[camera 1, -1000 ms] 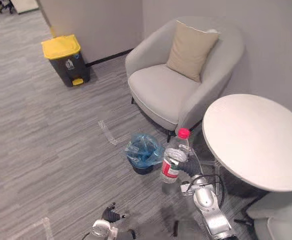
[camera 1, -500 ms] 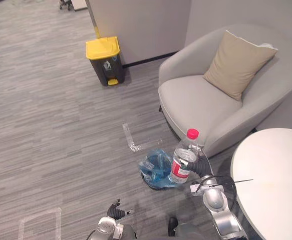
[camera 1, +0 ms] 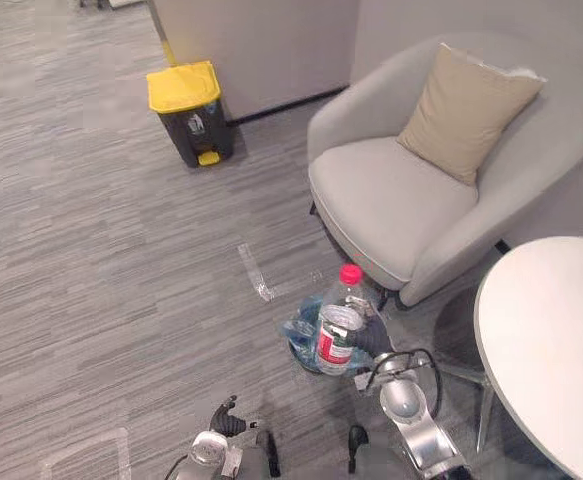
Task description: Gather rubbish on tea table into small bin, then transfer packed bag to large trash can.
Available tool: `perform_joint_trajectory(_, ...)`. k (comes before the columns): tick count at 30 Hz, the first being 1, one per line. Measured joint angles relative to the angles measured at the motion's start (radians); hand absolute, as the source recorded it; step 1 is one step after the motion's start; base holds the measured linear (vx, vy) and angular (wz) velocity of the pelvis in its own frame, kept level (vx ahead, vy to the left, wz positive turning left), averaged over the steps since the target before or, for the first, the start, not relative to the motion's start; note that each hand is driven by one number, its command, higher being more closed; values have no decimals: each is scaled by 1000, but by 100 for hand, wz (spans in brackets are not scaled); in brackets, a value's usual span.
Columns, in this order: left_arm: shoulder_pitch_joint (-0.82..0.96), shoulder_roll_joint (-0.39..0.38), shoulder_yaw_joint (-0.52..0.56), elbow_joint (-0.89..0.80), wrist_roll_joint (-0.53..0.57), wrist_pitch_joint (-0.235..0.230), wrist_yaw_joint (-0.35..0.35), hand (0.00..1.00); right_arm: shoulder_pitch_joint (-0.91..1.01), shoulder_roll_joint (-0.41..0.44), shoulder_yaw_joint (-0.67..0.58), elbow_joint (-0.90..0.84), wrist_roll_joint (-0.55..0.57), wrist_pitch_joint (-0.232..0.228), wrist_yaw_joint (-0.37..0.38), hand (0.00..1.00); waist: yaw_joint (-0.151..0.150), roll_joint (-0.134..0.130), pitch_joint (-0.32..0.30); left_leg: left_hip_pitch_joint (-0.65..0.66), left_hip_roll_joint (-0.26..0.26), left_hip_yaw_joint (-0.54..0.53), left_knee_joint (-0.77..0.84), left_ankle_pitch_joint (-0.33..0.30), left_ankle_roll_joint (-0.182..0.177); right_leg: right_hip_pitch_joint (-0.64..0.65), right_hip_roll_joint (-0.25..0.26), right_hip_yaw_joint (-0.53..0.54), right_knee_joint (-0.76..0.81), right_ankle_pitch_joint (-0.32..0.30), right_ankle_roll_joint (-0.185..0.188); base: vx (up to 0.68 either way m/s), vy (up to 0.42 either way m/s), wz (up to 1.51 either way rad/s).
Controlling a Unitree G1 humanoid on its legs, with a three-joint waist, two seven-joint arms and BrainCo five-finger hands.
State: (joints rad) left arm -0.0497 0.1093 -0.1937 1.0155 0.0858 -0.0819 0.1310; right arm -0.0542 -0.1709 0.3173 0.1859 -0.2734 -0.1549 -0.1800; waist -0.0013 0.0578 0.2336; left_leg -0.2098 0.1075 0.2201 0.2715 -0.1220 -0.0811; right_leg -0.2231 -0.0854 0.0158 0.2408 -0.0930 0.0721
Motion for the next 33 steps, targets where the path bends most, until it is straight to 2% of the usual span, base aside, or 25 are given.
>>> perform_joint_trajectory(2,-59,7,1,-2,-31,0,7,0,-138,-48,22,65,-3,10,-15,100,3,1,64,-131,10,-8,69,-1,2,-132,5,2,69,3,-3,-189,-27,0)
perform_joint_trajectory(5,-100,16,43,-14,-72,-13,24,0,-254,-89,17,119,-3,27,-35,100,9,1,127,-241,20,-24,132,-5,8,-232,9,-5,122,3,-3,-143,-21,9)
perform_joint_trajectory(8,-140,25,70,-19,-92,-22,37,0,-337,-116,5,158,-3,42,-56,100,13,1,154,-348,21,-40,170,-1,15,-330,5,-11,163,3,-4,-112,-7,14)
perform_joint_trajectory(11,-188,24,103,-54,-111,-25,58,0,-432,-144,-25,200,-3,64,-86,100,31,-2,191,-467,22,-56,207,10,25,-445,-4,-19,214,3,-4,-85,-7,16)
perform_joint_trajectory(18,-290,-28,183,-112,-141,-39,87,0,-593,-152,-50,223,-1,87,-148,100,69,-7,208,-688,13,-102,242,41,30,-651,-25,-65,286,0,-11,-61,1,24)
perform_joint_trajectory(21,-324,-61,214,-145,-160,-42,104,0,-674,-136,-48,227,-1,89,-167,100,72,-8,216,-765,5,-122,258,56,31,-722,-36,-80,318,-5,-16,5,14,20)
perform_joint_trajectory(24,-337,-74,217,-172,-167,-45,105,0,-721,-127,-52,254,-1,93,-189,100,77,-8,217,-808,3,-131,270,57,31,-760,-42,-91,340,-12,-20,20,16,15)
perform_joint_trajectory(27,-348,-85,217,-189,-168,-58,105,0,-749,-121,-75,281,-1,109,-197,100,97,-8,217,-839,1,-134,266,62,29,-794,-46,-96,351,-18,-24,33,6,9)
perform_joint_trajectory(33,-355,-86,207,-200,-168,-65,106,0,-778,-115,-117,340,-1,127,-234,100,100,-12,215,-866,-9,-145,228,85,24,-825,-60,-122,355,-25,-34,39,6,15)
